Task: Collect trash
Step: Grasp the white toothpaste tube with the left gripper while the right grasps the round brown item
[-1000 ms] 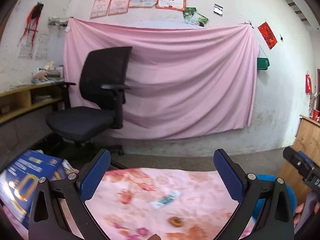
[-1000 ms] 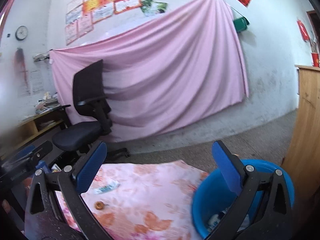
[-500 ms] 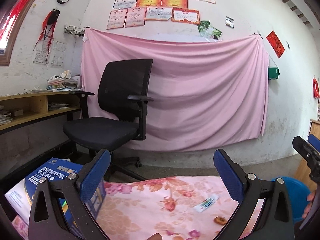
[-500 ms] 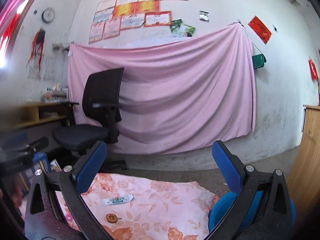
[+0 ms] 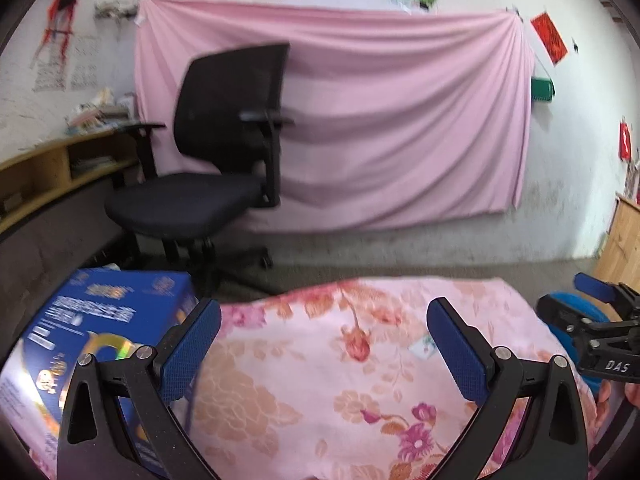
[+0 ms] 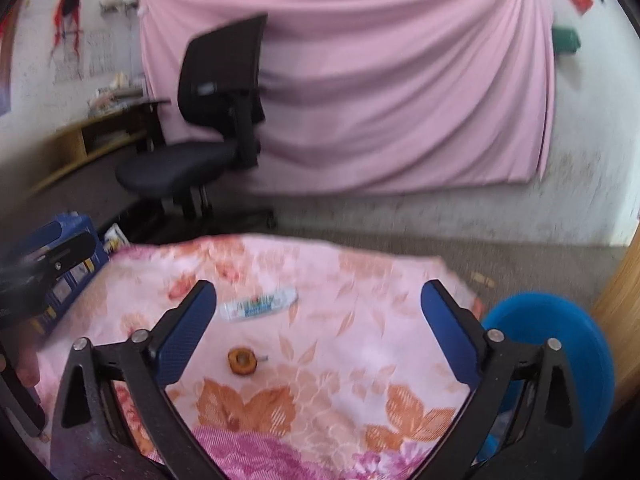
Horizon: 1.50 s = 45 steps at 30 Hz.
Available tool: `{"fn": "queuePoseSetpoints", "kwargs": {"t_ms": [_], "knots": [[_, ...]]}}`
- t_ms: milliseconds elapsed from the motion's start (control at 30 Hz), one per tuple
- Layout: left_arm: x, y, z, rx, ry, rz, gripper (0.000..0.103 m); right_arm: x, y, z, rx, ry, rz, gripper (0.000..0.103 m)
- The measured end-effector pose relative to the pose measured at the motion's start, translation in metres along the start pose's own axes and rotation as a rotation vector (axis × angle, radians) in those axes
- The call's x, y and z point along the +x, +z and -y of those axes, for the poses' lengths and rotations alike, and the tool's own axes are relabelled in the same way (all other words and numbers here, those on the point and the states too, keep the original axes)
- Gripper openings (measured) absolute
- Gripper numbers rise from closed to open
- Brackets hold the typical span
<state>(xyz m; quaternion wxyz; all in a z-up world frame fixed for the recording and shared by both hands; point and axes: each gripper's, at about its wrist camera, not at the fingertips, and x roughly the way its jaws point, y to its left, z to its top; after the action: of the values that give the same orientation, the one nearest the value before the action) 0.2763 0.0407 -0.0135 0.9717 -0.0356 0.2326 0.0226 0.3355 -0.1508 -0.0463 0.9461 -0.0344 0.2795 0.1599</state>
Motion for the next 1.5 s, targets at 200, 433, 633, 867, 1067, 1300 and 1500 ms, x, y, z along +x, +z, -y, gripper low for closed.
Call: {"fn": "queuePoseSetpoints", "kwargs": {"t_ms": [200, 433, 633, 867, 1067, 1300, 1500], "knots": [[0.032, -0.004, 0.012, 0.053, -0.068, -0.127, 0.086, 0.034, -0.017, -0.001, 0.022, 0.117, -0.222, 0.088], [0.082, -0.019, 0.013, -0.007, -0.16, -0.353, 0.045, 0.05, -0.028, -0.015, 0.023, 0.249, -0.333, 0.08], [0.104, -0.02, 0.012, -0.072, -0.199, -0.439, 0.045, 0.066, -0.033, -0.027, -0.028, 0.277, -0.419, 0.063], [0.134, -0.016, 0.04, 0.039, -0.299, -0.498, 0.045, 0.063, -0.031, -0.017, -0.132, 0.19, -0.396, 0.049], [0.152, -0.024, 0.075, 0.182, -0.338, -0.523, 0.045, 0.061, -0.029, 0.029, 0.003, 0.192, -0.386, 0.049], [0.174, -0.033, 0.092, 0.236, -0.349, -0.546, 0.034, 0.063, -0.029, 0.042, 0.079, 0.221, -0.403, 0.05], [0.175, -0.039, 0.113, 0.383, -0.319, -0.529, 0.021, 0.066, -0.03, 0.037, 0.067, 0.216, -0.403, 0.05]]}}
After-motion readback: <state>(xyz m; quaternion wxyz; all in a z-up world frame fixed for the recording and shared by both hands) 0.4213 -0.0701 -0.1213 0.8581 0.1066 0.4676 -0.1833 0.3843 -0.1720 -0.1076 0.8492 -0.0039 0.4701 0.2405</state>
